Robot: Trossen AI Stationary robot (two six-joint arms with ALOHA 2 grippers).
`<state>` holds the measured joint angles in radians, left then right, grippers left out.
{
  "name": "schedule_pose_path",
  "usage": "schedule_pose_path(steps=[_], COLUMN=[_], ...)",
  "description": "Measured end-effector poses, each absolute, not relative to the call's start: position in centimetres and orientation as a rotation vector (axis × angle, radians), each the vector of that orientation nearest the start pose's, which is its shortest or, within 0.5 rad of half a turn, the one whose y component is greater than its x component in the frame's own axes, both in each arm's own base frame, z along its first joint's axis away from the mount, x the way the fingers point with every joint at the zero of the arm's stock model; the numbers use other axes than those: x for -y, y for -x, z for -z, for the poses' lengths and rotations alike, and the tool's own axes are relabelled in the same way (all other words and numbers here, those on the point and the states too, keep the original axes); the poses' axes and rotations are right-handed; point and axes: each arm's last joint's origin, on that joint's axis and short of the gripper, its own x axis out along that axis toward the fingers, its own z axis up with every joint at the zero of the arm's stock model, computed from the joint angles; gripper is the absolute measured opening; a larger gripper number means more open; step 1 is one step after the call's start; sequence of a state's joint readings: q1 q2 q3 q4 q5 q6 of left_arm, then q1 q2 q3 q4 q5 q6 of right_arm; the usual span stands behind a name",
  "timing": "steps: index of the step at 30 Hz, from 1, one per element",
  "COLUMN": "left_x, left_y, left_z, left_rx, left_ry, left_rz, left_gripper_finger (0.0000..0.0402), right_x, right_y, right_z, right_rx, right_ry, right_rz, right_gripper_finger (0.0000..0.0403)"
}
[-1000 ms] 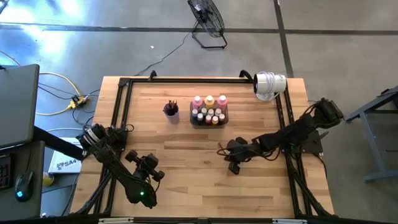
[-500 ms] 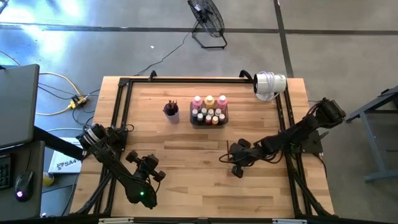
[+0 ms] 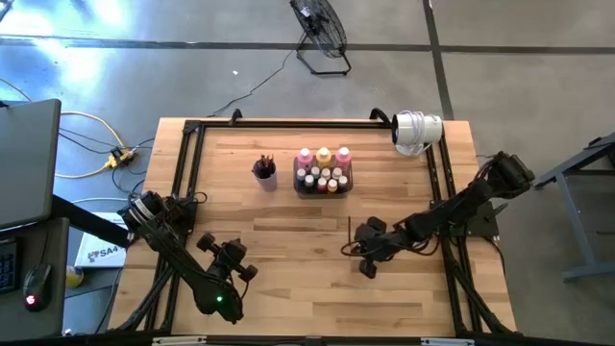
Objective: Pick & Place Paint Supplies
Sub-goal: Put the silver paint brush into the purple cup
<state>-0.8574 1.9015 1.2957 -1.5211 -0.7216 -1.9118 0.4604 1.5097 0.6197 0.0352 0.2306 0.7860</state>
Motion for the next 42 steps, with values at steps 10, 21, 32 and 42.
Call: schedule_pose_path(steps=[10,21,32,42], left_x=[21.0,21.0,21.0,21.0], left_y=[-20.7,-20.7,-20.7,-20.7], left_z=[-18.7,-18.7,-18.7,-18.7], left_rx=[-0.845,-0.845,-0.860,-0.874], left_ry=[0.041,0.043,0.018,-0.010], left_rz=[-1.022,-1.019,-1.007,-0.995], left_gripper_finger=[0.0000,0.0000,0.0000,0.0000], right_x=[-11.9,-12.4,-12.4,-12.9], right_y=[-25.7,-26.7,-26.1,-25.5], right_z=[-16.3,-18.2,-18.0,-17.8], right_rx=[-0.786,-0.737,-0.841,-0.859], right_ry=[-0.334,0.012,0.230,0.433], right_rz=[0.065,-0.033,-0.093,-0.166], right_gripper_finger=[0.0002,0.0002,0.0002,0.0002])
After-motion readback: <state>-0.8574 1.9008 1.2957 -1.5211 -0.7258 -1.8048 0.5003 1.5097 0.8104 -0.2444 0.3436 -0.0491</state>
